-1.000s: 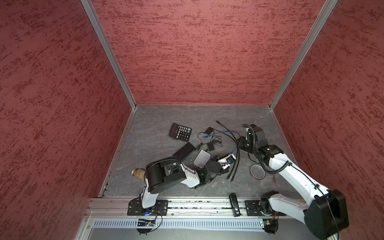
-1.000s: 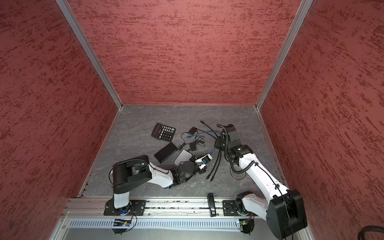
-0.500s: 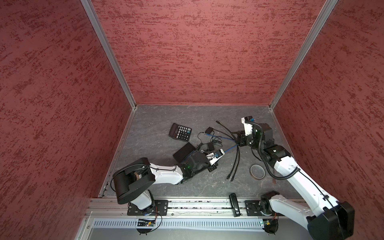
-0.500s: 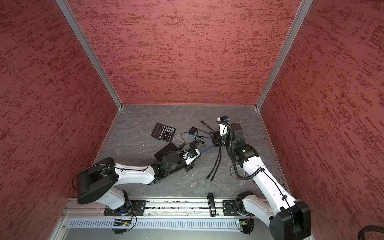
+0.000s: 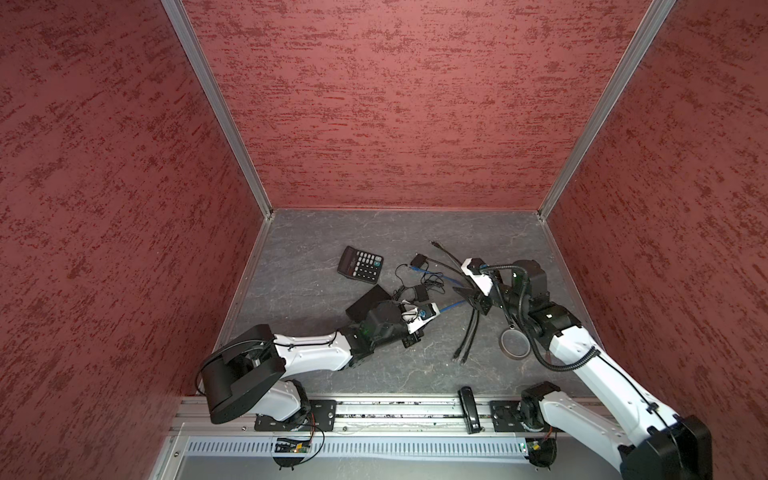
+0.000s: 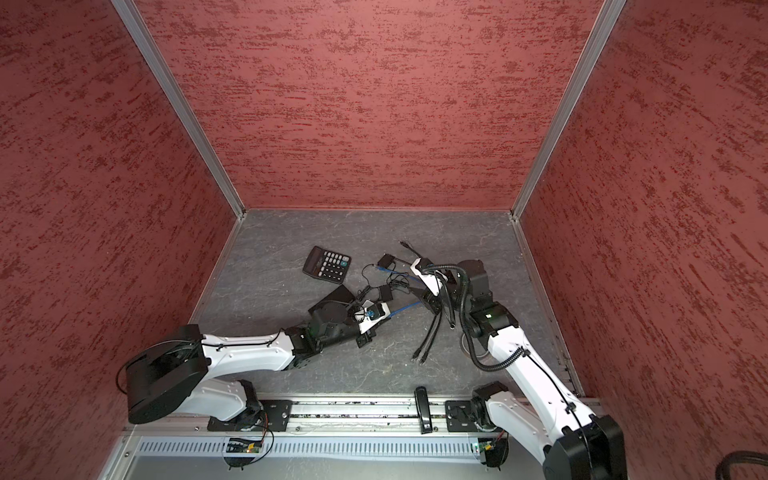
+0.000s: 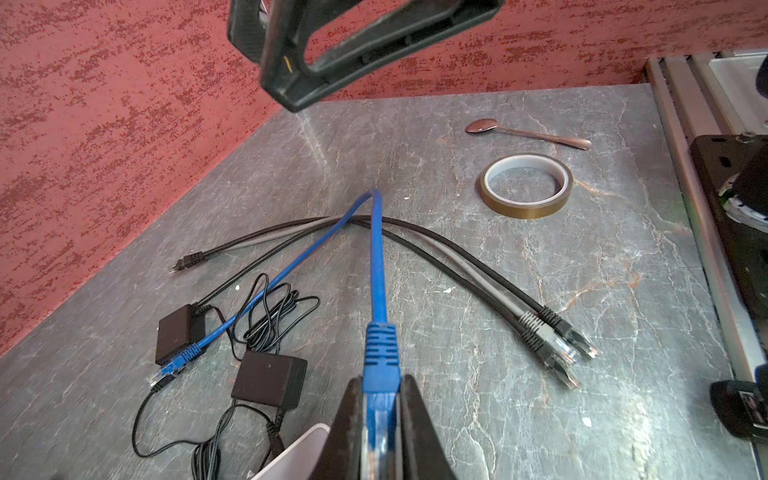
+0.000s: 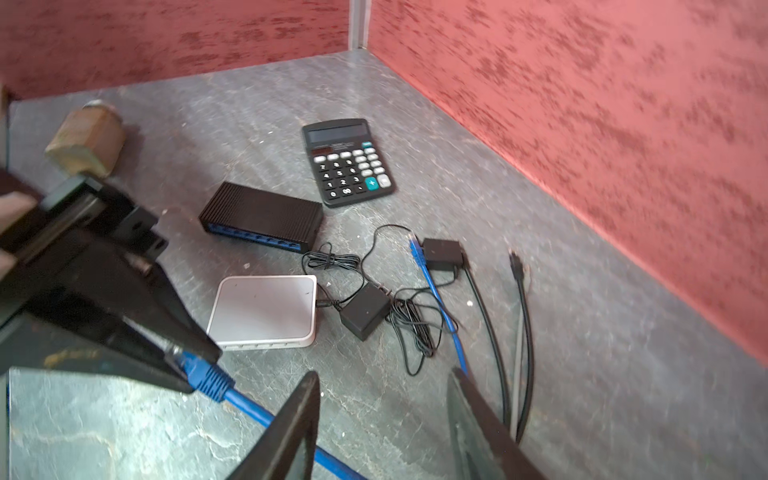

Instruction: Insert the plug into the switch port

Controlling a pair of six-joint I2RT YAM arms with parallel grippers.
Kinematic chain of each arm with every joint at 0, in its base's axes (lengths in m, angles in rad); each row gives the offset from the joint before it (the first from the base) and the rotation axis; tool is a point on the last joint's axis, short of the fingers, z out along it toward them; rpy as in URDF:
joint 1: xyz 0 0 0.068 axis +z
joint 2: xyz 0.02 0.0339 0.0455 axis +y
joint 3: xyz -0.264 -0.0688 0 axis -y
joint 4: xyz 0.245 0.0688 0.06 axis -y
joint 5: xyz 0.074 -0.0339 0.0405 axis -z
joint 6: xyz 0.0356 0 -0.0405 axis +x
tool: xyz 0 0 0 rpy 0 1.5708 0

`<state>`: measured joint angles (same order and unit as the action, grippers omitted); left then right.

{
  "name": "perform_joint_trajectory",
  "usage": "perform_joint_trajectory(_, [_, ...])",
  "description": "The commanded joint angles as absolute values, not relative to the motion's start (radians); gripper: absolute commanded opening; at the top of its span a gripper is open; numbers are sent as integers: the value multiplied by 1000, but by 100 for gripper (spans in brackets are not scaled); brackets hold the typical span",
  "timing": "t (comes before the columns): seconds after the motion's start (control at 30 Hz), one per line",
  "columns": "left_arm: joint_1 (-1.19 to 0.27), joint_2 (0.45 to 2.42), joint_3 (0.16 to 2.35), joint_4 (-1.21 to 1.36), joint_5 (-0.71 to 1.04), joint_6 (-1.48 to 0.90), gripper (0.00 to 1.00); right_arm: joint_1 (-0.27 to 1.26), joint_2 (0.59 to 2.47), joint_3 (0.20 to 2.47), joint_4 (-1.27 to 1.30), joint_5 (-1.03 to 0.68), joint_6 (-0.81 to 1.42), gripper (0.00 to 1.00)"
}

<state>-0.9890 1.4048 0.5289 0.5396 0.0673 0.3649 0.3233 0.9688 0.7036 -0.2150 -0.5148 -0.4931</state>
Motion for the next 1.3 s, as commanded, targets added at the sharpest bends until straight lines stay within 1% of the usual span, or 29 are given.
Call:
perform_joint_trajectory(0.0, [-977,1376,508,570,127,404,11,319,982,695,-239,-624,-632,48])
perform_joint_trajectory(0.17, [-947,1367,503,581,178,413,12,320,1006,686,-268,-669,-671,48])
perform_joint_trajectory(0.37, [-926,1366,499,594,238,412,11,319,985,646,-282,-766,-763,50])
perform_joint_trajectory(0.67, [-932,1387,487,607,275,383,12,349,961,577,-232,-841,-892,47])
perform_joint_trajectory(1.03, [-948,1407,473,613,262,400,11,422,1000,579,-269,-802,-943,47])
perform_joint_trajectory(1.27, [-962,1405,465,620,253,425,12,471,1025,578,-264,-799,-948,43])
